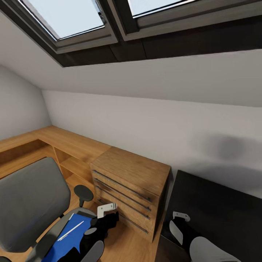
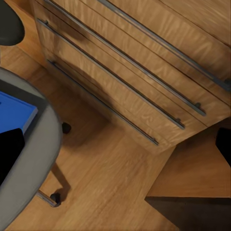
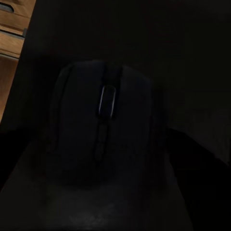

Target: In the bedroom, organize the workspace by keeping the computer under the desk, ensuring the monitor is on the desk, placing the keyboard on the desk next to the monitor, placing the mouse on the desk next to the keyboard, moving the folder from the swivel chair onto the desk next to the mouse, stacking the notebook on top of the folder with the pen on top of the notebook, and positioning the swivel chair next to the desk.

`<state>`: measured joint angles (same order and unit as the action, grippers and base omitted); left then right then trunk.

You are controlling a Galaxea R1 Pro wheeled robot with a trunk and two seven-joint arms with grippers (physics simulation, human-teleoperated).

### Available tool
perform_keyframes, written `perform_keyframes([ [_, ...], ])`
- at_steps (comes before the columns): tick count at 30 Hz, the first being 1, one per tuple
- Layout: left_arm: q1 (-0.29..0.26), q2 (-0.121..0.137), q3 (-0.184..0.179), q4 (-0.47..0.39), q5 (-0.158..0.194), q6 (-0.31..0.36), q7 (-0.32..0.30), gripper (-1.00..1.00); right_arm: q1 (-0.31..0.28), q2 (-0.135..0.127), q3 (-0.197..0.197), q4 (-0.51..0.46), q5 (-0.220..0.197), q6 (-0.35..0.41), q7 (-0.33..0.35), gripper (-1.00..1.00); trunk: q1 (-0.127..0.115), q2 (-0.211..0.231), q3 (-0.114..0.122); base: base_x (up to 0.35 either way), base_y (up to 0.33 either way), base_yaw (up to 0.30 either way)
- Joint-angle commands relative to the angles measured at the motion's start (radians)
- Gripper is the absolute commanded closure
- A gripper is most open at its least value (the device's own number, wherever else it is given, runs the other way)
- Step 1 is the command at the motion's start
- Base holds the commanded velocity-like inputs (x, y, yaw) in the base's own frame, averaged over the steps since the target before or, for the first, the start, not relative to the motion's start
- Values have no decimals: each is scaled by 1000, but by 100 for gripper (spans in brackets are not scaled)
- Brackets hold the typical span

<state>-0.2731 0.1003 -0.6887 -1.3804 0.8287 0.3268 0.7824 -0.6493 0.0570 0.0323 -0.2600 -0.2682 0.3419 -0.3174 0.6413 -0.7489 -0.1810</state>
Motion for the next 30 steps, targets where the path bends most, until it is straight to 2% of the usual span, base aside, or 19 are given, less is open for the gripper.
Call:
perform_keyframes([
  [1, -1, 1, -3, -2, 4, 3, 7, -100, 0, 0, 3, 2, -8, 12, -6, 100, 0, -1, -2, 0, 0, 0],
  [27, -1, 2, -5, 1, 6, 3, 8, -100, 0, 3, 3, 1, -6, 3, -5, 100, 0, -1, -2, 0, 0, 0],
  [30, -1, 2, -5, 2, 6, 3, 8, -100, 0, 5, 3, -4, -6, -31, -6, 100, -4, 6, 1, 0, 0, 0],
])
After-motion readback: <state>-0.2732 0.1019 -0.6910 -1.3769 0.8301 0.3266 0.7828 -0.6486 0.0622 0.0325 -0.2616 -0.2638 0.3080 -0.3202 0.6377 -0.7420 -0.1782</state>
